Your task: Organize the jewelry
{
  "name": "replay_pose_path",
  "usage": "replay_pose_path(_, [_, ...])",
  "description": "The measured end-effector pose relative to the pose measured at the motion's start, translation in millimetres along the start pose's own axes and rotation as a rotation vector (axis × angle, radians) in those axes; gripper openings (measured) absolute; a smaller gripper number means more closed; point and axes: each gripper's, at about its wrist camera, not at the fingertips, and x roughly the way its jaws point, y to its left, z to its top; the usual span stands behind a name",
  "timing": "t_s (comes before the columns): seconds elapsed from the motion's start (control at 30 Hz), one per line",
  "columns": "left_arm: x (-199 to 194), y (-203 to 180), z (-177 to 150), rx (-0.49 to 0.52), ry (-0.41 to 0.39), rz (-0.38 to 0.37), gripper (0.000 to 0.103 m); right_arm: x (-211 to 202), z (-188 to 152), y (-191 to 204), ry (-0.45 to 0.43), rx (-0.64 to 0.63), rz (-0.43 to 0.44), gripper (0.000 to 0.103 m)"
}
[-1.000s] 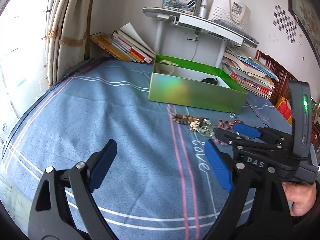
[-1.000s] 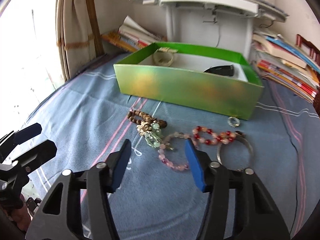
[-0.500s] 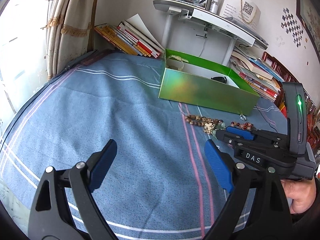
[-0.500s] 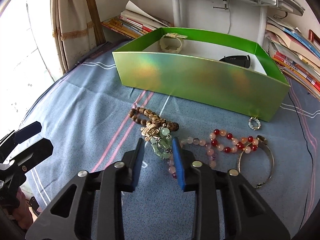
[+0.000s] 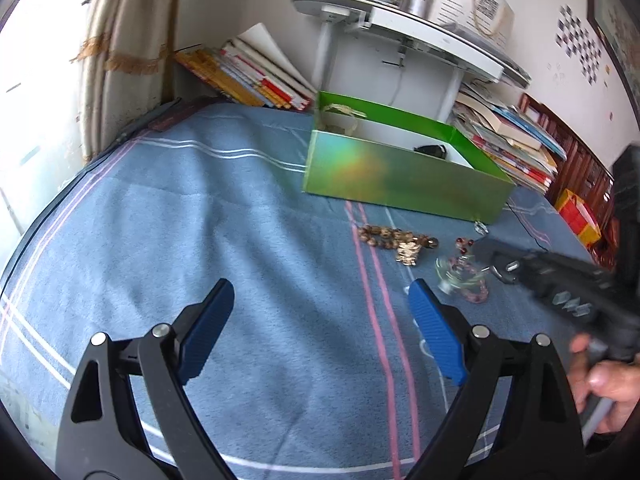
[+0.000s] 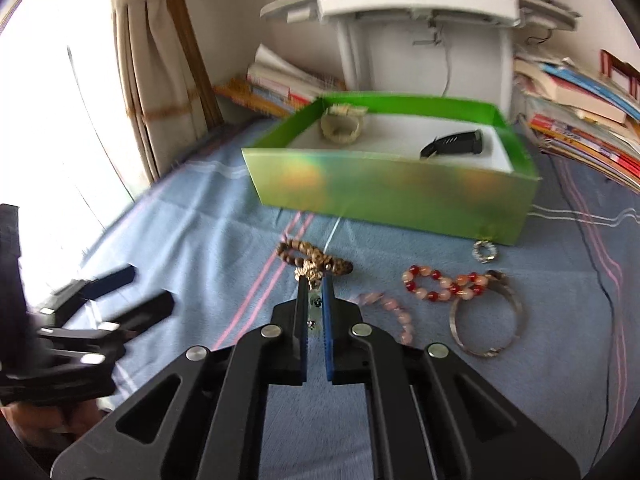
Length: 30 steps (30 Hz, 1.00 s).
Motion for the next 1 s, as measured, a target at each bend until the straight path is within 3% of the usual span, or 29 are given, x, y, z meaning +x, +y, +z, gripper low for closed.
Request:
replay_pose_path(0.23, [32, -41, 9, 0.148, 0.045, 0.003, 0.088, -56, -2, -22, -0.097, 0.054, -0.007, 0.000])
replay_pose_path(0.47, [60, -63, 19, 0.225, 0.084, 0.025, 0.088, -34, -28, -22, 0.029, 0.023, 0.018, 0.002])
replay_pose_path(0.6, [62, -58, 22, 0.198, 0.085, 0.029, 0.088, -17, -43, -20, 0.088, 0.049, 0.036, 0.004])
replay_pose_path(0.67, [60, -54, 23, 0.188, 0.079, 0.036, 0.088, -15, -46, -17, 0.093, 0.049, 0.031, 0.021])
replay_pose_path(0.7, [59, -52, 23, 0.185, 0.080, 0.037, 0.088, -16, -47, -16, 0.089, 0.049, 0.023, 0.046])
replay_pose_path(0.73, [59, -50, 22, 0.179, 0.081, 0.037, 0.088, -18, -47, -14, 0.075, 0.053, 0.013, 0.063])
replay_pose_path(0.8, [57, -45, 22, 0.161, 0.082, 0.036, 0.088, -22, -47, -13, 0.038, 0.058, -0.002, 0.063])
replay_pose_path(0.9, [57, -40, 21, 0.144, 0.087, 0.039, 0.088, -14, -47, -13, 0.065, 0.059, -0.015, 0.063])
replay_pose_path(1.0, [56, -38, 19, 0.134, 0.087, 0.043, 0.088, -4, -49, -18, 0.094, 0.077, -0.010, 0.051])
